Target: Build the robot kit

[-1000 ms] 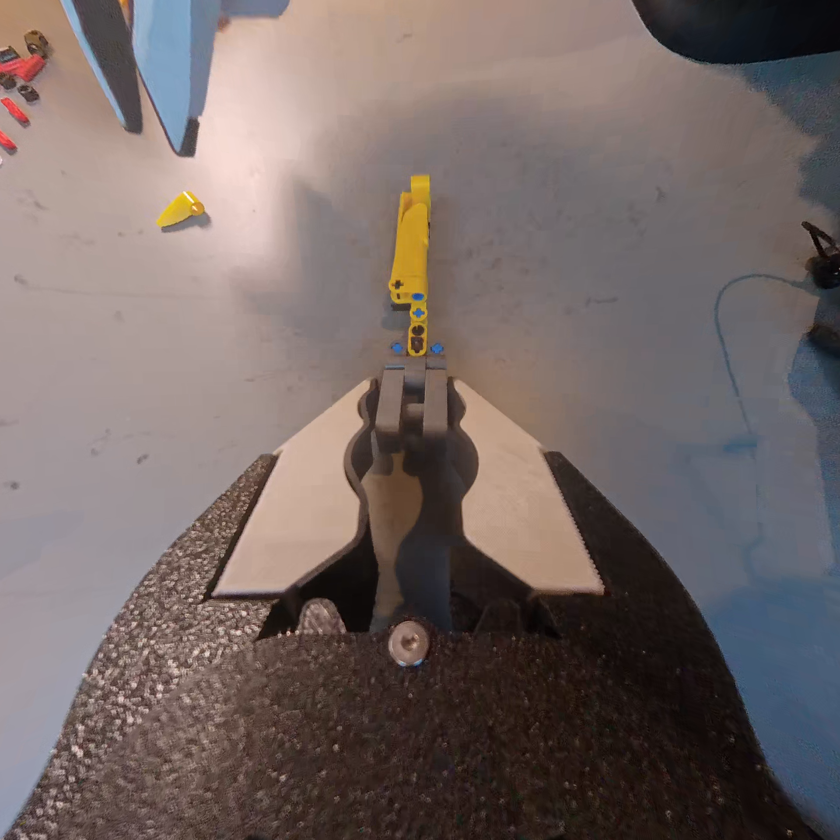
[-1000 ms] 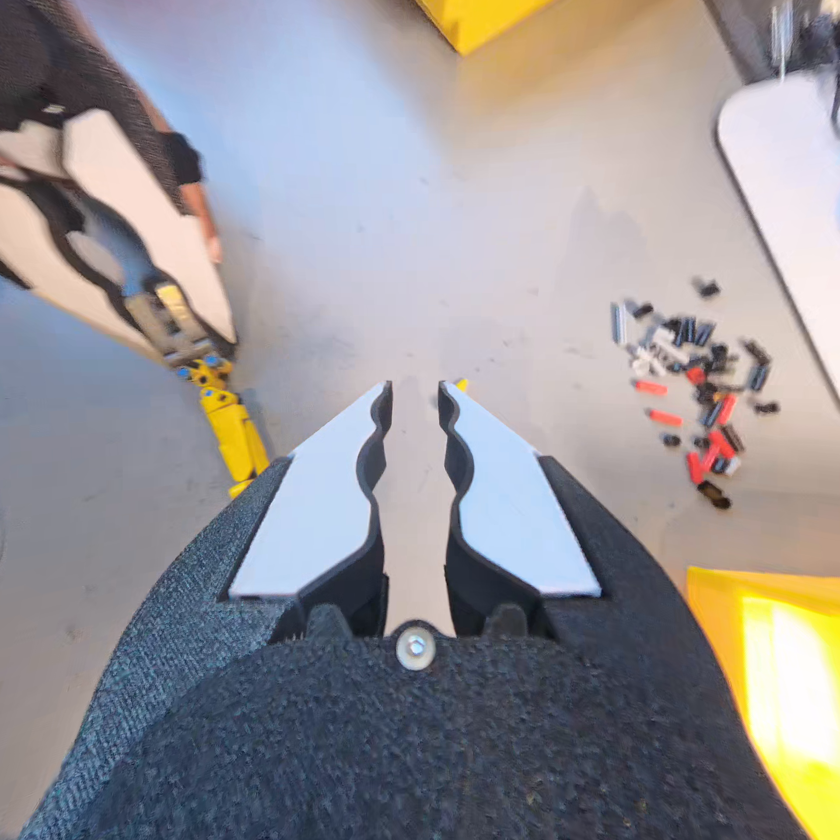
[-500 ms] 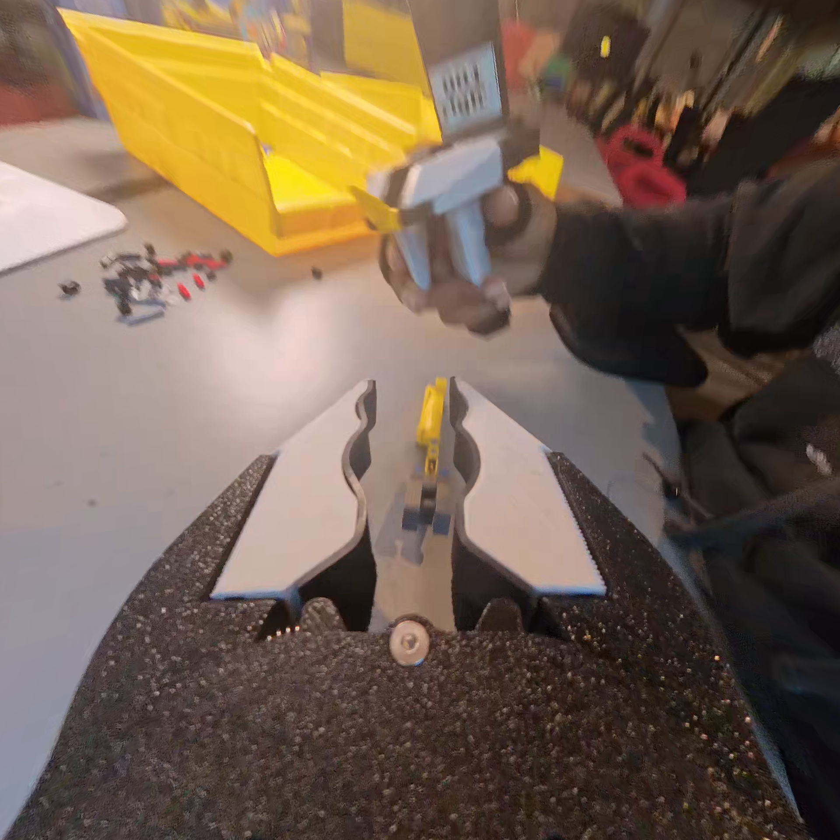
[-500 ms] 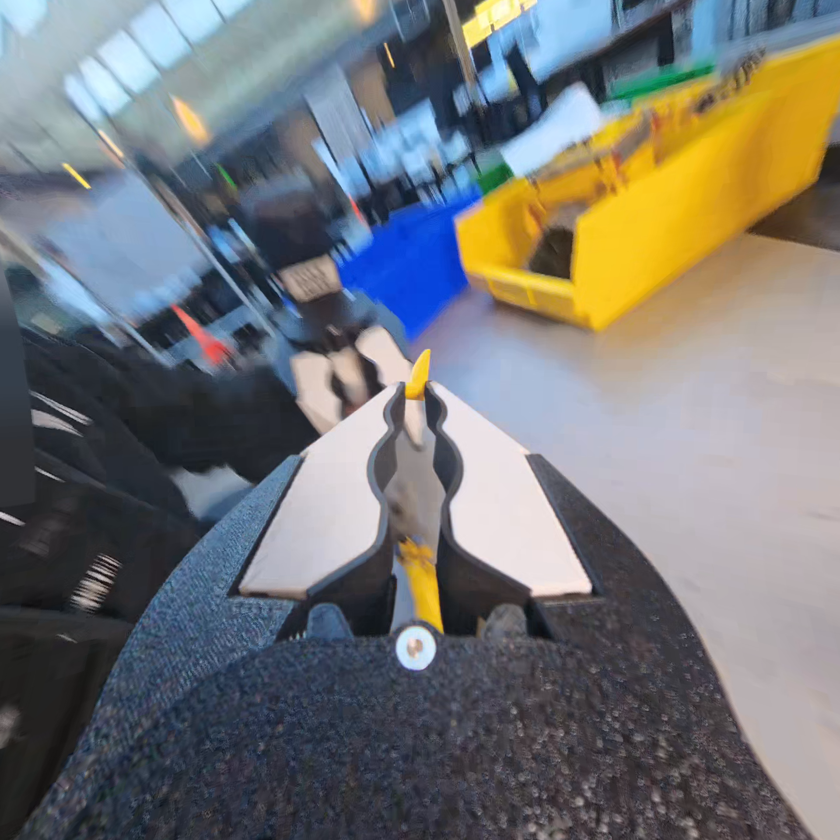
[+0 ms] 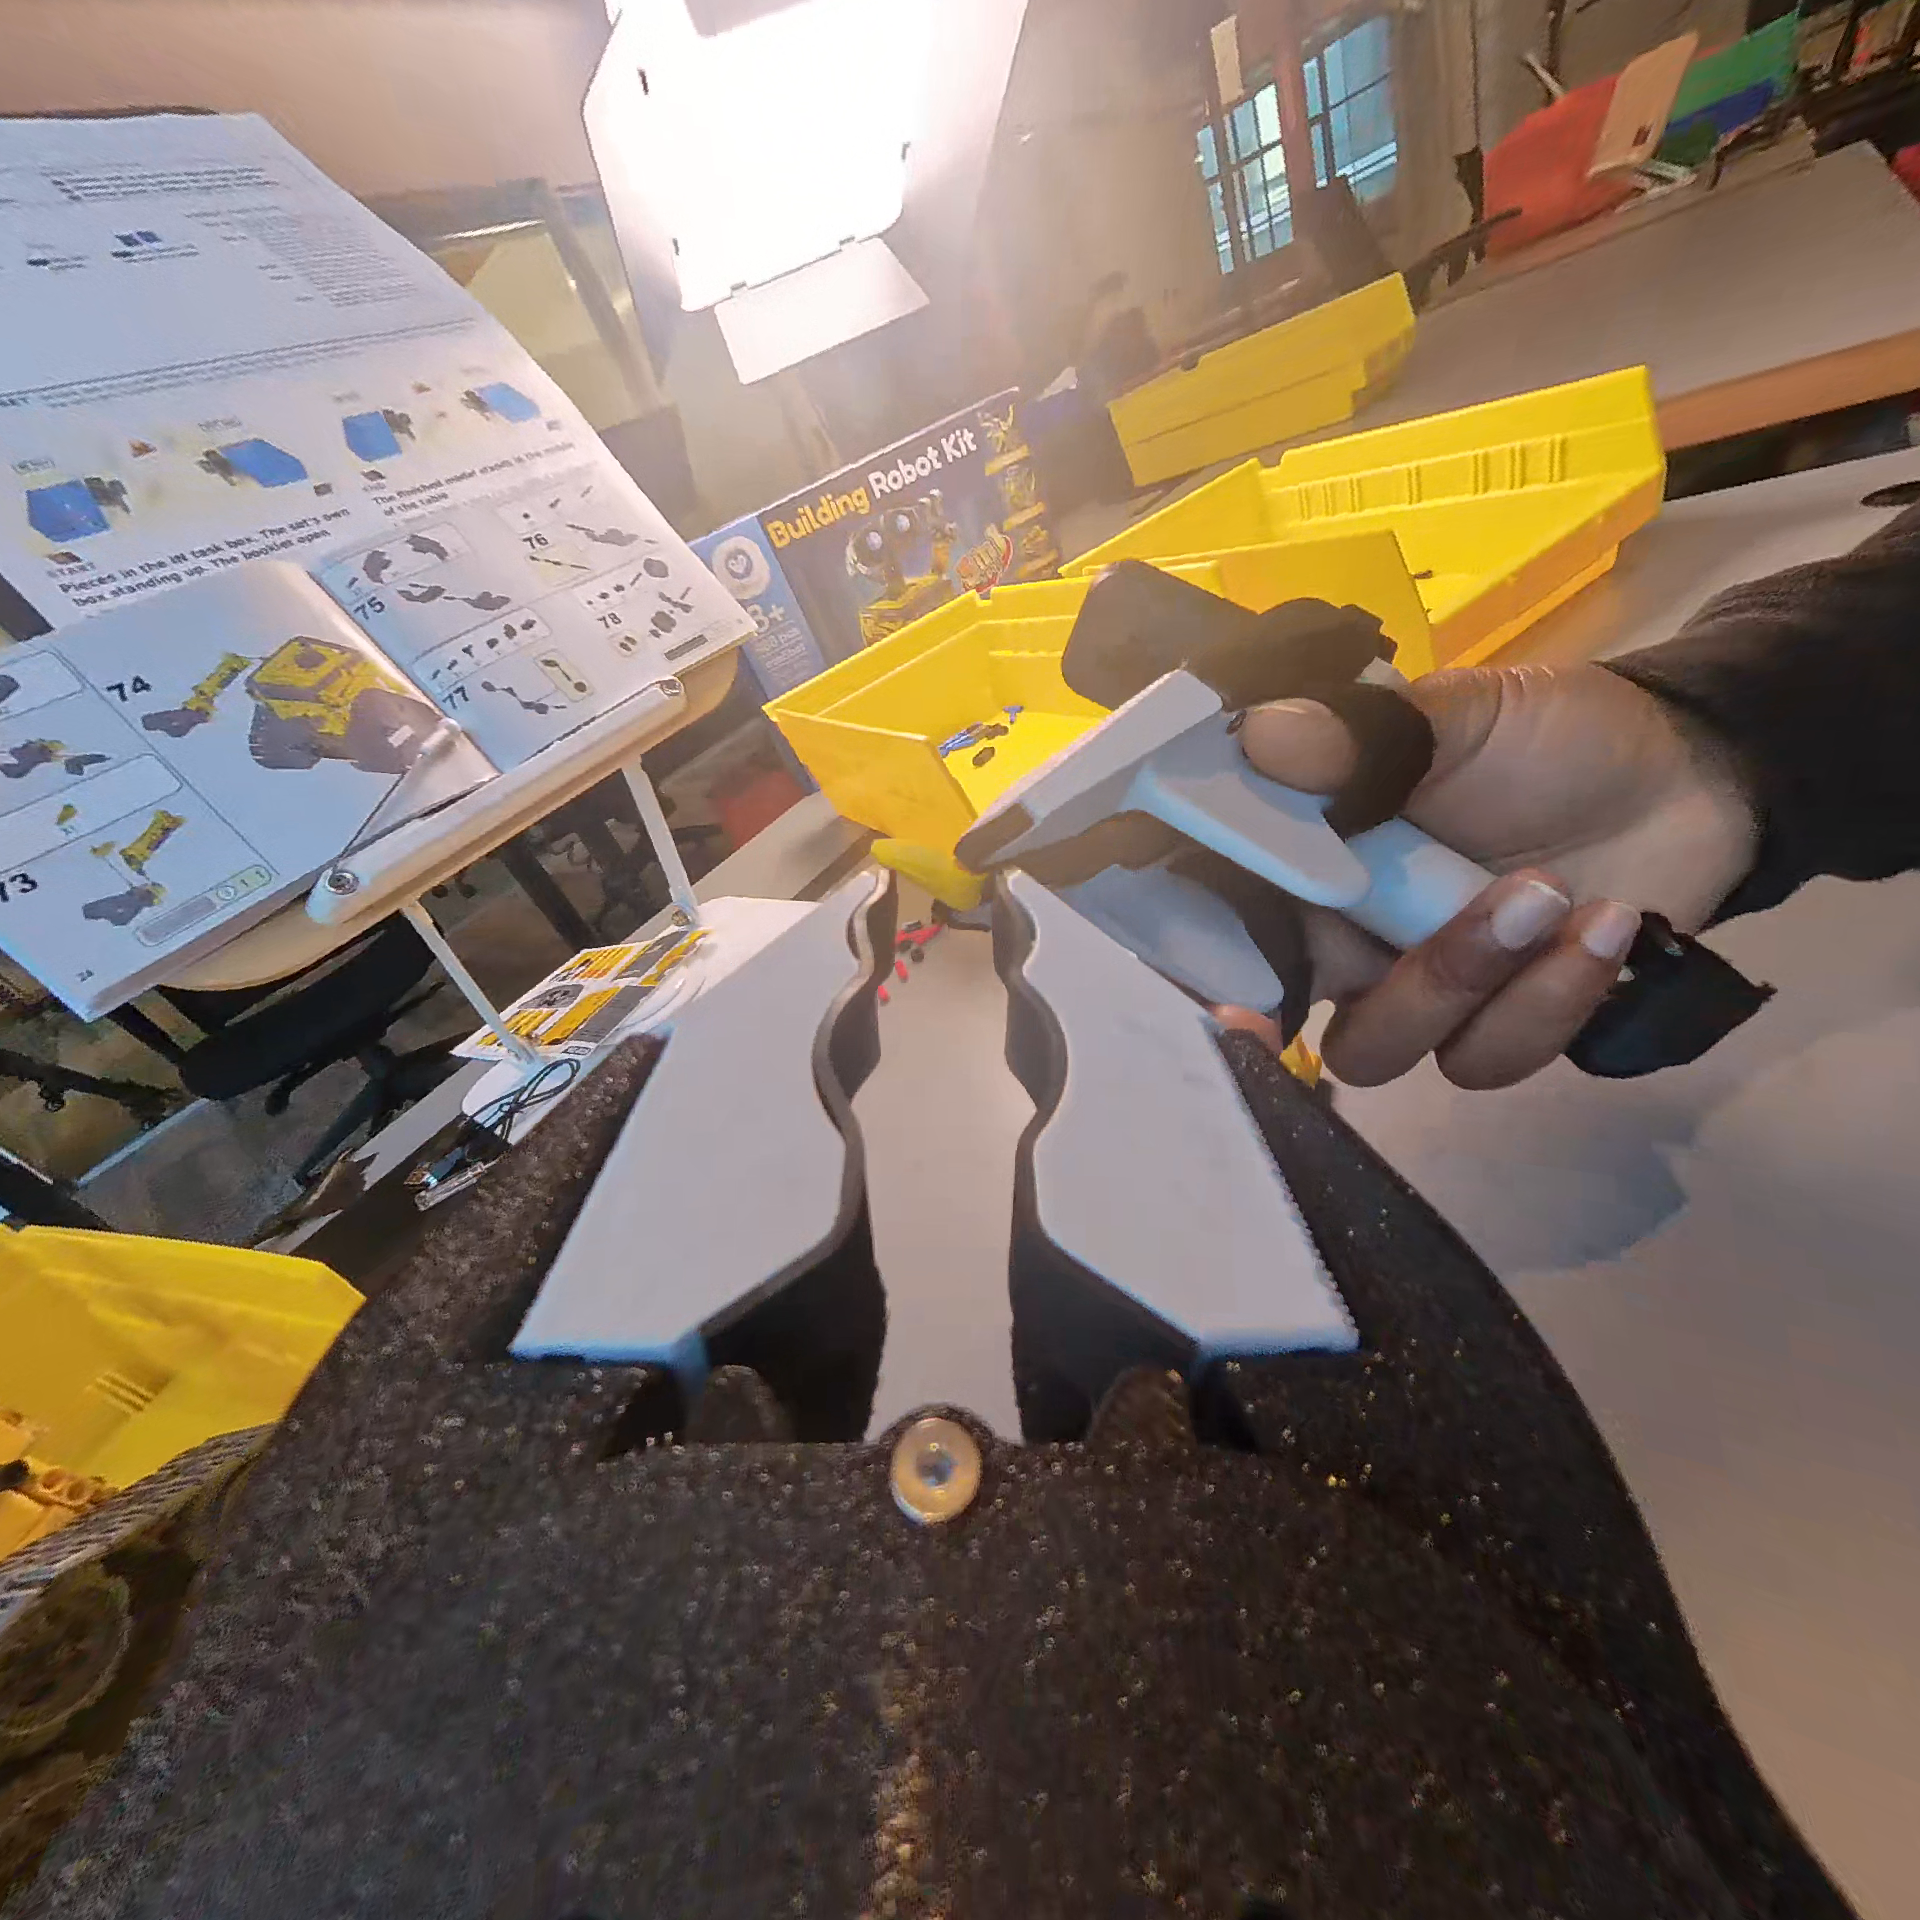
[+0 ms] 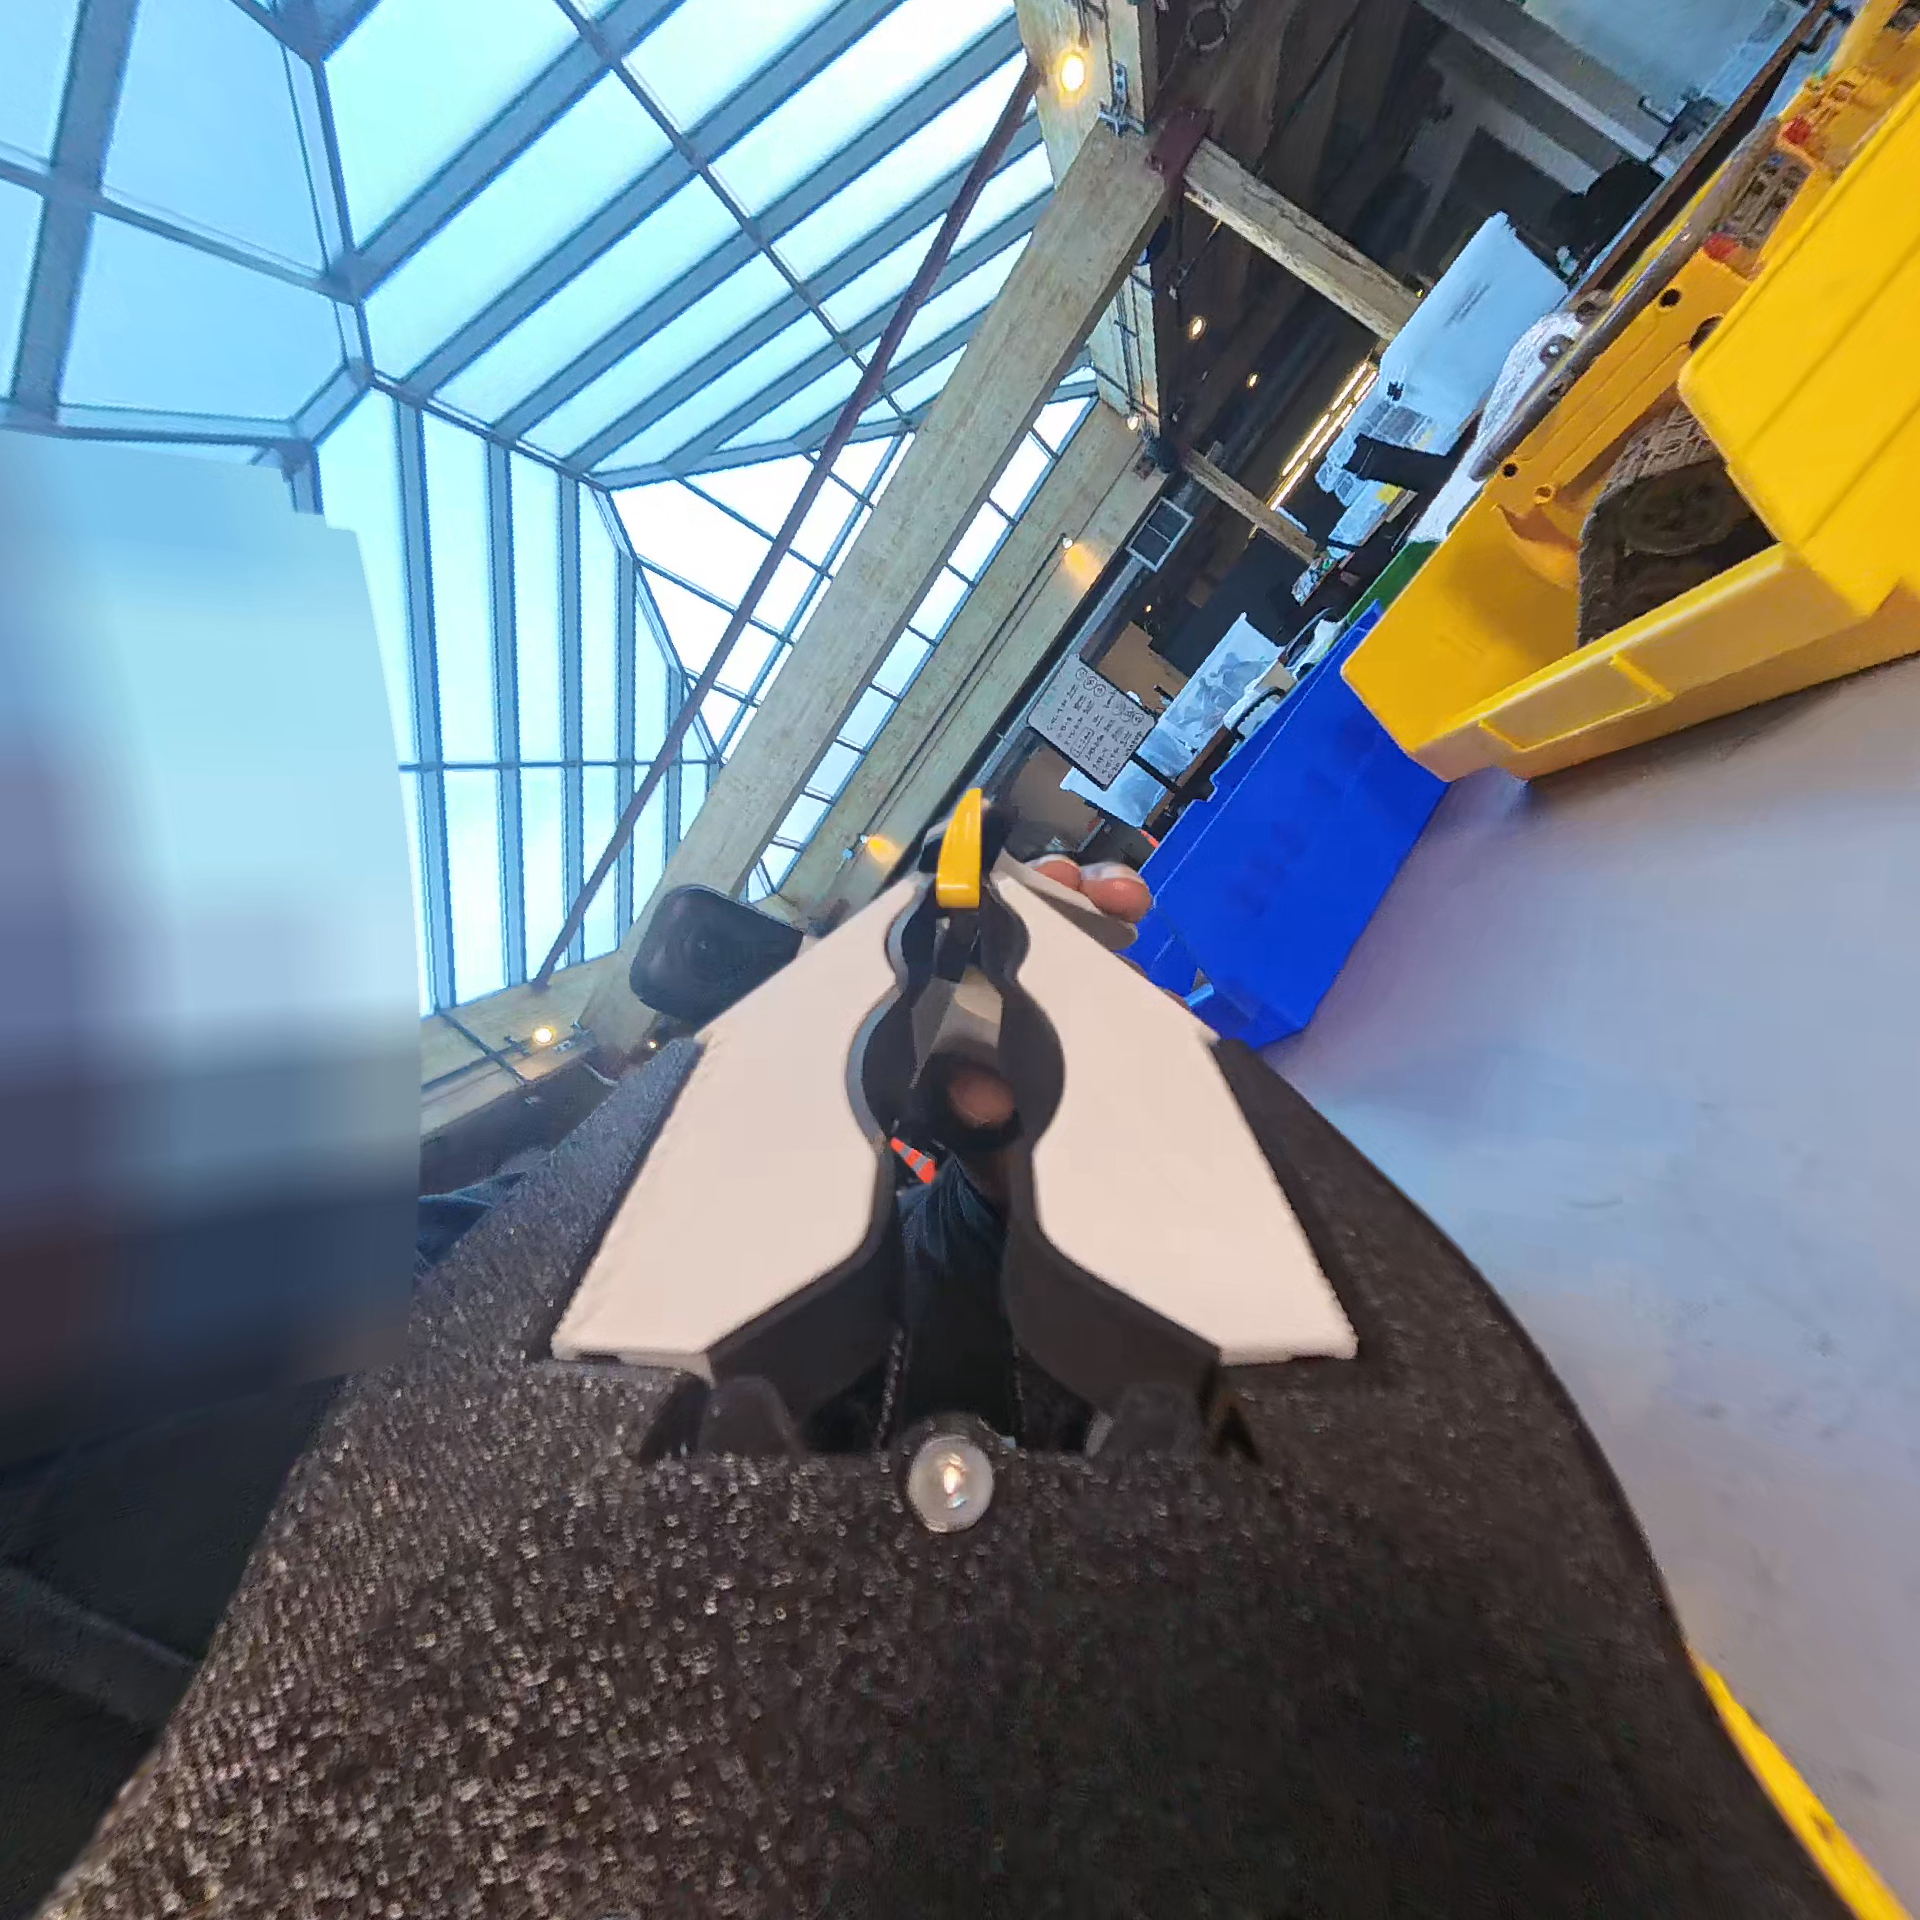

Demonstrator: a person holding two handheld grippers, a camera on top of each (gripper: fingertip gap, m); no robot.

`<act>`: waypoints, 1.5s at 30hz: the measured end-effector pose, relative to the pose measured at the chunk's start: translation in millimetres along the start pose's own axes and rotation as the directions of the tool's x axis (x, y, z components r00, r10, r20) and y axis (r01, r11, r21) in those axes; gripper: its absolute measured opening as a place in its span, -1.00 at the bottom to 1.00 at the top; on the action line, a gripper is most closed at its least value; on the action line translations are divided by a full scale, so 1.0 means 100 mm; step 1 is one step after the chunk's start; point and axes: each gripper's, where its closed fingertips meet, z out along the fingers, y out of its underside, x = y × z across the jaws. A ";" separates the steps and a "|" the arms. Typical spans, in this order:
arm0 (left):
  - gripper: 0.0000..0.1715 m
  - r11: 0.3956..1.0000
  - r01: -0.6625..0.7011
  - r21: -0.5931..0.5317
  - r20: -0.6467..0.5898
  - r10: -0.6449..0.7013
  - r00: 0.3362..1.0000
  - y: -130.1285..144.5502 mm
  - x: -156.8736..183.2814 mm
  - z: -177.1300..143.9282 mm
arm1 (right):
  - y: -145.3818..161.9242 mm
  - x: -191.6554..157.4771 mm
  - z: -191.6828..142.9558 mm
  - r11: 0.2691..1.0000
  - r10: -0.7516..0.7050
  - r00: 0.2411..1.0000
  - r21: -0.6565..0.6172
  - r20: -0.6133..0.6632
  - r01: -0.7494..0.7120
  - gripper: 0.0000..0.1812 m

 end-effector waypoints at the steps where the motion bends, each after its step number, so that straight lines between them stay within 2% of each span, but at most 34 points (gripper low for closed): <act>1: -0.82 1.000 -0.017 -0.004 -0.009 0.017 1.000 0.00 0.02 0.00 | 0.01 0.00 0.00 0.999 -0.026 1.000 -0.021 -0.005 0.026 -0.92; 5: -0.86 0.991 -0.130 -0.020 -0.073 0.128 0.989 0.04 0.12 -0.02 | 0.10 0.02 -0.06 0.977 -0.125 0.991 -0.179 -0.048 0.115 -0.91; 11: -0.91 0.971 -0.235 -0.035 -0.174 0.226 0.959 0.13 0.31 -0.04 | 0.25 0.05 -0.23 0.930 -0.111 0.991 -0.358 -0.075 0.077 -0.89; 15: -0.91 0.988 -0.147 -0.037 -0.253 0.133 0.958 0.19 0.45 0.00 | 0.30 0.07 -0.38 0.916 -0.096 0.992 -0.396 -0.076 0.059 -0.89; 18: -0.92 0.999 0.002 -0.043 -0.327 -0.016 0.945 0.19 0.53 0.03 | 0.31 0.08 -0.48 0.886 -0.188 0.981 -0.440 -0.054 0.146 -0.89; 20: -0.92 0.988 0.136 -0.067 -0.395 -0.152 0.906 0.20 0.56 0.02 | 0.32 0.09 -0.56 0.803 -0.367 0.930 -0.507 -0.007 0.313 -0.84; 21: -0.92 0.975 0.201 -0.094 -0.433 -0.222 0.874 0.21 0.59 0.02 | 0.31 0.12 -0.60 0.731 -0.495 0.869 -0.532 0.018 0.427 -0.81; 24: -0.92 0.939 0.299 -0.169 -0.516 -0.342 0.785 0.28 0.70 -0.01 | 0.32 0.11 -0.68 0.423 -0.787 0.600 -0.582 0.144 0.695 -0.78; 26: -0.92 0.932 0.309 -0.191 -0.544 -0.362 0.757 0.30 0.77 -0.01 | 0.41 0.10 -0.70 0.256 -0.852 0.470 -0.601 0.231 0.757 -0.79; 28: -0.92 0.931 0.303 -0.203 -0.566 -0.364 0.740 0.30 0.84 -0.02 | 0.50 0.08 -0.70 0.185 -0.864 0.421 -0.600 0.278 0.778 -0.84; 30: -0.92 0.932 0.293 -0.215 -0.588 -0.363 0.723 0.31 0.90 -0.04 | 0.55 0.08 -0.71 0.155 -0.861 0.405 -0.602 0.306 0.784 -0.91; 37: -0.92 0.915 0.318 -0.247 -0.617 -0.402 0.677 0.32 0.95 -0.08 | 0.63 0.07 -0.72 0.082 -0.861 0.365 -0.611 0.354 0.787 -0.95; 42: -0.91 0.940 0.235 -0.249 -0.561 -0.338 0.756 0.42 0.84 -0.04 | 0.54 0.19 -0.74 0.174 -0.852 0.454 -0.676 0.262 0.716 -0.96; 45: -0.82 0.948 0.163 -0.272 -0.506 -0.285 0.814 0.52 0.69 -0.06 | 0.49 0.33 -0.79 0.196 -0.853 0.481 -0.733 0.200 0.651 -0.96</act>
